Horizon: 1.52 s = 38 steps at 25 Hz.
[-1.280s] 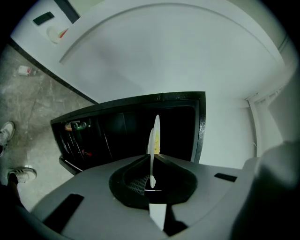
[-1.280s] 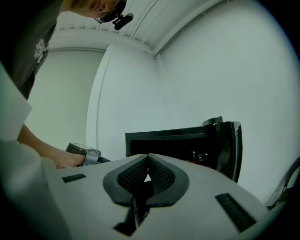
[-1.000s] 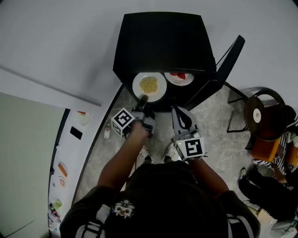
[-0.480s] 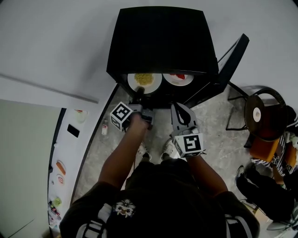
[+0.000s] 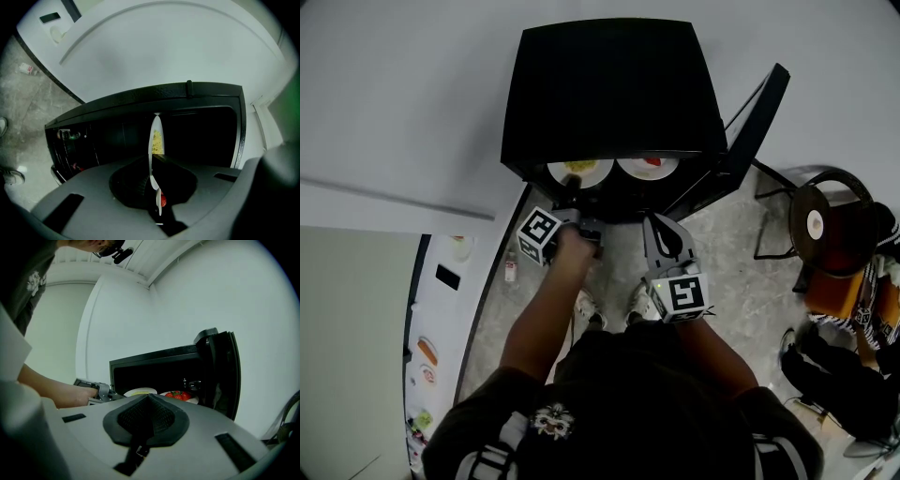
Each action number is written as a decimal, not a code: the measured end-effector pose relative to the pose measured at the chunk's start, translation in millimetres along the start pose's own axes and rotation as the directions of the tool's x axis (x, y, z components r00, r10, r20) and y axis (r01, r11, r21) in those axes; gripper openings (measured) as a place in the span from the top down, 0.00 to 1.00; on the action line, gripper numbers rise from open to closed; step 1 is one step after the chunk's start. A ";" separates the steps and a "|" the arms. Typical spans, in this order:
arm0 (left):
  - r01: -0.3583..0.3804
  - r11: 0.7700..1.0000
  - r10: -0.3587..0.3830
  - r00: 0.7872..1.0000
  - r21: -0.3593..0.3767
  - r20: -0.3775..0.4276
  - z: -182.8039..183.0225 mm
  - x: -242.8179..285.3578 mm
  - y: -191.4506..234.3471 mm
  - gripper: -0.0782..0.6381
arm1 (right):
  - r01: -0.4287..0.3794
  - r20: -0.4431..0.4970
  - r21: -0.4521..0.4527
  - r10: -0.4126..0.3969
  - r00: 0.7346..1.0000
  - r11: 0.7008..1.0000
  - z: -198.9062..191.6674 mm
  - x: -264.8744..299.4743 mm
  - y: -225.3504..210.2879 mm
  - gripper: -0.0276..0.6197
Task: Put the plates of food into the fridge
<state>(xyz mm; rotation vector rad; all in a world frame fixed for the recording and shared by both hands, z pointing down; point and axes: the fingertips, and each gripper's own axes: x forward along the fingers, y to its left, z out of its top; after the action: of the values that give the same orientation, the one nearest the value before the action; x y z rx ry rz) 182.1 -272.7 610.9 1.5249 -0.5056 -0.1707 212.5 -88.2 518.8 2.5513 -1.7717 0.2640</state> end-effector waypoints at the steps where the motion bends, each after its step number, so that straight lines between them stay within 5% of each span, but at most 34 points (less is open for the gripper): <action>1: -0.001 1.000 0.001 1.000 0.000 0.005 1.3 1.3 -1.0 0.85 | 0.003 0.000 0.003 -0.003 1.000 1.000 0.0 -0.3 -0.6 0.92; 8: 0.028 0.999 -0.029 0.999 0.039 0.019 6.2 3.0 -10.2 0.84 | 0.017 0.004 0.003 -0.017 1.000 1.000 3.7 0.0 3.6 0.92; 11: 0.028 0.995 -0.029 1.000 0.100 0.006 8.8 -6.3 -11.7 0.67 | 0.024 0.009 0.008 -0.024 1.000 1.000 3.5 1.1 8.5 0.92; 13: 0.032 0.987 -0.030 0.999 0.156 -0.016 7.5 -17.8 -13.9 0.65 | 0.028 0.001 0.009 -0.028 1.000 1.000 2.5 1.6 12.0 0.92; 16: 0.059 0.964 -0.042 0.997 0.260 -0.068 2.4 -40.0 -19.4 0.66 | 0.037 0.008 0.008 -0.037 0.999 0.999 6.8 4.2 17.8 0.92; 19: 0.104 0.910 -0.070 0.993 0.402 -0.096 2.6 -65.4 -30.2 0.67 | 0.047 0.054 0.009 -0.048 0.997 0.999 17.9 7.3 26.3 0.92; 23: 0.209 0.770 -0.156 0.978 0.603 -0.139 4.4 -92.2 -62.3 0.73 | 0.056 0.051 -0.006 -0.055 0.997 0.998 19.2 6.1 45.1 0.92; 26: 0.263 0.607 -0.200 0.964 0.749 -0.176 6.3 -110.0 -87.8 0.84 | 0.070 0.042 -0.009 -0.069 0.997 0.998 20.0 0.3 61.3 0.92; 29: 0.269 0.475 -0.206 0.960 0.838 -0.192 13.0 -126.2 -101.7 0.86 | 0.111 0.085 -0.033 -0.108 0.991 0.993 34.9 -7.7 70.4 0.92; 33: 0.252 0.239 -0.160 0.963 0.938 -0.218 16.2 -148.2 -107.1 0.86 | 0.205 0.139 -0.021 -0.200 0.970 0.979 49.6 -25.3 73.0 0.92; 35: 0.233 0.139 -0.163 0.964 0.962 -0.210 15.7 -161.9 -112.2 0.86 | 0.224 0.160 -0.031 -0.217 0.963 0.974 54.4 -34.3 79.6 0.92; 38: 0.200 0.050 -0.198 0.962 0.979 -0.186 12.8 -182.7 -124.1 0.86 | 0.219 0.184 -0.046 -0.207 0.961 0.975 59.5 -45.8 90.5 0.92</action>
<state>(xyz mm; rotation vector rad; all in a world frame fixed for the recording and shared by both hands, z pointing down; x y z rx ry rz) 40.0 -215.8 451.1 3.0592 -0.3743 0.0088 120.0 -84.7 446.3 2.7641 -1.5050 -0.0290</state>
